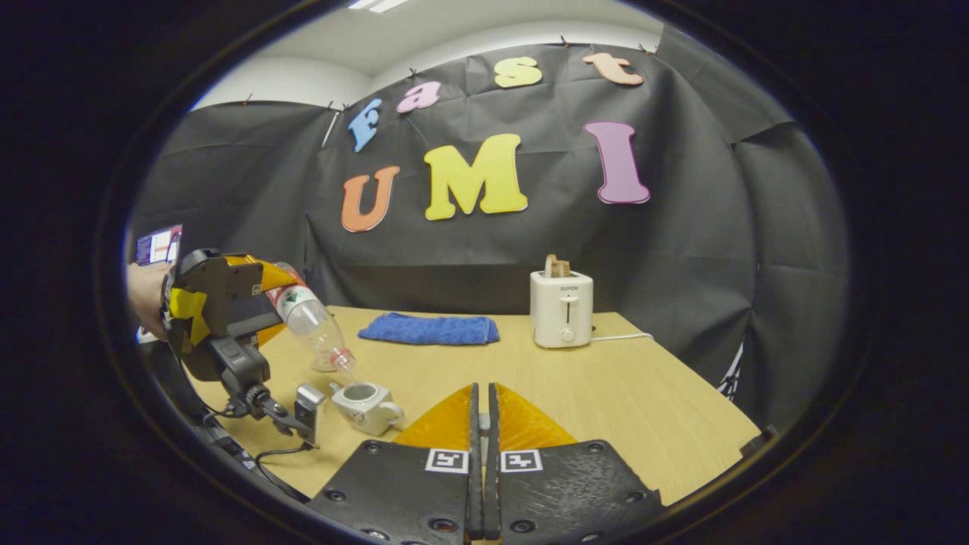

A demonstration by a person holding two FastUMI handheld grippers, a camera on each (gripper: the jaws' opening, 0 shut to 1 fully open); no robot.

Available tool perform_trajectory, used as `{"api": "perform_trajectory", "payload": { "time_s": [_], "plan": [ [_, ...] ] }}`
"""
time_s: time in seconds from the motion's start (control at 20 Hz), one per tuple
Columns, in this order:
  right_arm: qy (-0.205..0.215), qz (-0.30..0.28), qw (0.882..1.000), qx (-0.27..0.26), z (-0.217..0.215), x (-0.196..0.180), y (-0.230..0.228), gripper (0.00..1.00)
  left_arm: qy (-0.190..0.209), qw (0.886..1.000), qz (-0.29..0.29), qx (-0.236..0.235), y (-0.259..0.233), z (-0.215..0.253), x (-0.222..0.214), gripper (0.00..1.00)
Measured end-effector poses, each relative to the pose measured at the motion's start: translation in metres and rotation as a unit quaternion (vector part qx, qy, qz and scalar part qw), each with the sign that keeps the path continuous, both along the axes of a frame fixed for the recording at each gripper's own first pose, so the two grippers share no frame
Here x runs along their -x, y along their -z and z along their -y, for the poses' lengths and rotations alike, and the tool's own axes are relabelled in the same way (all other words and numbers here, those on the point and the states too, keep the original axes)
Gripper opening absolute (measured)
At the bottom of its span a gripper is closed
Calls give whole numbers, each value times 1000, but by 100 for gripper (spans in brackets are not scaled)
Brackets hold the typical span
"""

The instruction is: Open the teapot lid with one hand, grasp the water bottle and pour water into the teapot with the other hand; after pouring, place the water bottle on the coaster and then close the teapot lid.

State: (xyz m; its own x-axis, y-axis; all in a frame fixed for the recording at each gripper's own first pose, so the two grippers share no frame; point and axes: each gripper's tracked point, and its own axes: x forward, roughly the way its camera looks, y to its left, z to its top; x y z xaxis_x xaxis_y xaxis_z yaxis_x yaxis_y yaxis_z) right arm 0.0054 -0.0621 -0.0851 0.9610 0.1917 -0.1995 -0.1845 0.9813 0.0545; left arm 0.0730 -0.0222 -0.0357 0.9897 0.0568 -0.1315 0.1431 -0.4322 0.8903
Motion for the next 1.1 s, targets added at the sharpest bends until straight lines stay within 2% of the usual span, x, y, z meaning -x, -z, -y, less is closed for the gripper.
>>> {"api": "perform_trajectory", "payload": {
  "time_s": [0.05, 0.1, 0.15, 0.55, 0.75, 0.8, 0.85, 1.1],
  "plan": [
    [-1, 0, 1000, 0, 0, 1, 0, 1, -1, 1000, 0, -2, -1, 0, 0, 73],
    [-1, 0, 1000, 0, 0, 0, 0, 1, 1, 1000, 0, -4, -1, 1, 1, 77],
    [-1, 0, 1000, 0, 1, 0, 0, 1, 1, 1000, 1, -5, -2, 2, 1, 73],
    [1, 3, 1000, 0, 1, 1, -3, 0, 9, 1000, 6, -1, -5, 5, 2, 73],
    [1, 3, 1000, 0, 0, 1, -4, 1, 10, 1000, 5, 17, -3, 5, 2, 73],
    [1, 3, 1000, -1, 1, 1, -3, 1, 5, 1000, 2, 25, -1, 1, 2, 76],
    [1, 3, 1000, -2, 1, 1, -4, 1, 1, 999, -3, 40, 2, -2, 2, 72],
    [3, 3, 1000, -5, 0, 1, -6, 1, -35, 985, -23, 168, 26, -18, 12, 72]
  ]
}}
